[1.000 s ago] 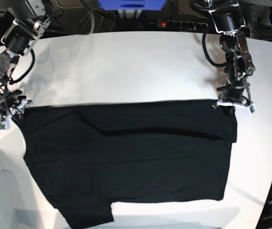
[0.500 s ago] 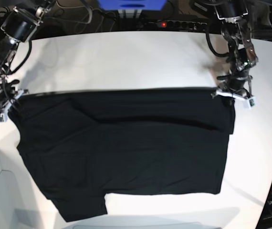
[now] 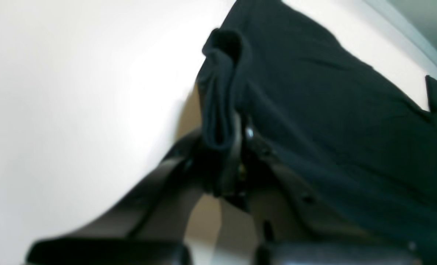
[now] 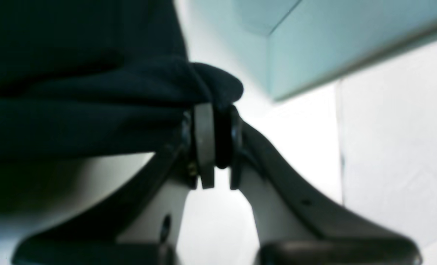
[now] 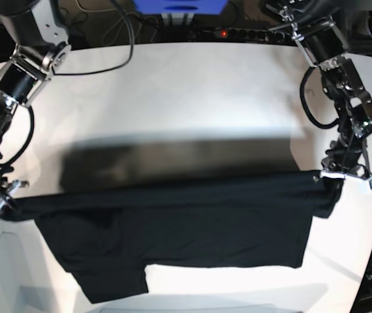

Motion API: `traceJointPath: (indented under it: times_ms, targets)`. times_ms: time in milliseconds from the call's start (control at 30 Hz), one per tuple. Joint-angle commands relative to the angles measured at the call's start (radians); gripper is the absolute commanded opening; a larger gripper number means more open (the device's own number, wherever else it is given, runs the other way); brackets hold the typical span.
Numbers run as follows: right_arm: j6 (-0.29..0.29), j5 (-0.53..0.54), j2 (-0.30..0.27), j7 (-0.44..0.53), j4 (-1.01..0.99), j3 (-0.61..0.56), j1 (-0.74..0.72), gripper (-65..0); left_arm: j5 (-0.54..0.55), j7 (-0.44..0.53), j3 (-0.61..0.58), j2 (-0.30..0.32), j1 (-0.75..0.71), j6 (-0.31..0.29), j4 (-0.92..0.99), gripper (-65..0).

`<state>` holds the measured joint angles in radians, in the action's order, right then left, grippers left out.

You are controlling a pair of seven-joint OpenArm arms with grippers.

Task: Fold the T-shirt properly
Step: 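Swing the held shoulder edge up and lay it back, flattening the shirt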

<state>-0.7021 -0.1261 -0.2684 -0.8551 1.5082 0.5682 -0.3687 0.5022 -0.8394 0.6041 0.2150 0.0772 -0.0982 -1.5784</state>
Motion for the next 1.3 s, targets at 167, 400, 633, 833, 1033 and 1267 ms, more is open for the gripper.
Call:
traceJointPath:
  times_ms: [167, 400, 633, 833, 1033, 1267]
  targets:
    - [0.004, -0.013, -0.025, -0.019, 0.111, 0.008, 0.107, -65.0, -0.001, 0.027, 0.006, 0.008, -0.063, 0.008, -0.021, -65.0]
    - [0.004, -0.011, 0.001, -0.019, 0.26, 0.016, 0.333, -65.0, 0.003, 0.024, 0.001, 0.005, -0.19, 0.004, -0.026, -65.0]
    - [0.004, -0.011, 0.022, -0.017, 0.291, 0.102, 0.492, -65.0, 0.003, 0.032, 0.006, 0.005, -0.333, 0.001, -0.029, -65.0]
    - [0.004, -0.011, 0.024, -0.016, 0.291, 0.102, 0.609, -65.0, 0.003, 0.035, 0.009, -0.03, -0.494, 0.001, -0.147, -65.0]
    - [0.004, -0.01, 0.044, -0.016, 0.315, 0.103, 0.684, -65.0, 0.003, 0.035, 0.055, -0.078, -0.612, 0.001, -0.248, -65.0]
    - [0.004, -0.014, 0.064, -0.016, 0.32, 0.103, 0.73, -65.0, -0.006, 0.03, 0.055, -0.084, -0.64, 0.001, -0.239, -65.0]
